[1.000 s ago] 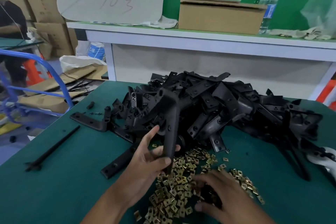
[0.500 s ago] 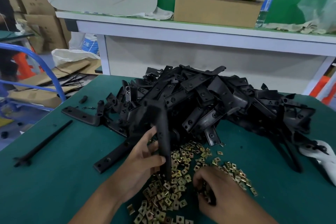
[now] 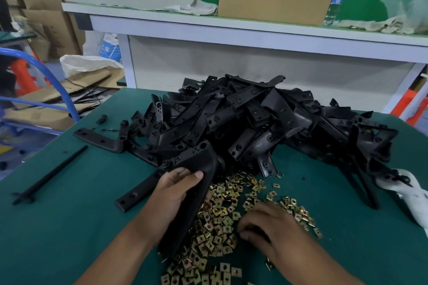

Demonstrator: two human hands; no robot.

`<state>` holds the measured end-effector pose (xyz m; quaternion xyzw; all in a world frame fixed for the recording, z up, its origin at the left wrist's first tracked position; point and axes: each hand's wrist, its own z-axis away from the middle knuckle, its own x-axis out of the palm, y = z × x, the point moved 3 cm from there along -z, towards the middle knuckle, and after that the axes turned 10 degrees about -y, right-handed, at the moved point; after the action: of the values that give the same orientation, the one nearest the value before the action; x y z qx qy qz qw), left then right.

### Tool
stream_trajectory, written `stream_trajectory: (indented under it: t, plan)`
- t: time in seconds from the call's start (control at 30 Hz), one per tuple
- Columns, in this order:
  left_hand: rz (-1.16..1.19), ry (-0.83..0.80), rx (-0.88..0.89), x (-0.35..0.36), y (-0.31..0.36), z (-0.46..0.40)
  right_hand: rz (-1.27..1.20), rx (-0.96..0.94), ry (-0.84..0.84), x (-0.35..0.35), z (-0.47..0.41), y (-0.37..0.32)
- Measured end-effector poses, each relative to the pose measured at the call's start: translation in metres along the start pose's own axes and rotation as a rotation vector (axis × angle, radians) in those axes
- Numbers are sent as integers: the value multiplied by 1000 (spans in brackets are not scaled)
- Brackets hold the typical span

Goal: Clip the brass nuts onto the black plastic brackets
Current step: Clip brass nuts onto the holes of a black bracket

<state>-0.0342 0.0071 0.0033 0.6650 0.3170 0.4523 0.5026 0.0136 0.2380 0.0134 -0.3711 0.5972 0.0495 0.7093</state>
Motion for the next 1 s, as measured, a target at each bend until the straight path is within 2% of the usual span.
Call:
stream_trajectory:
  t: [0.1, 0.2, 0.33, 0.5, 0.87, 1.0]
  plan:
    - [-107, -15, -23, 1, -2, 2, -35, -18, -36, 0, 1, -1]
    - [-207, 62, -60, 1, -2, 4, 27, -26, -111, 5, 0, -2]
    - [-387, 31, 62, 7, 1, 4, 21, -20, -63, 3, -1, -3]
    - [-356, -31, 161, 14, -4, 4, 48, -13, -26, 5, -1, -3]
    - [-431, -49, 152, 26, 1, 4, 134, -24, -63, 5, -2, -14]
    - [-404, -31, 159, 24, 1, 5, 20, 32, -7, 2, -4, -13]
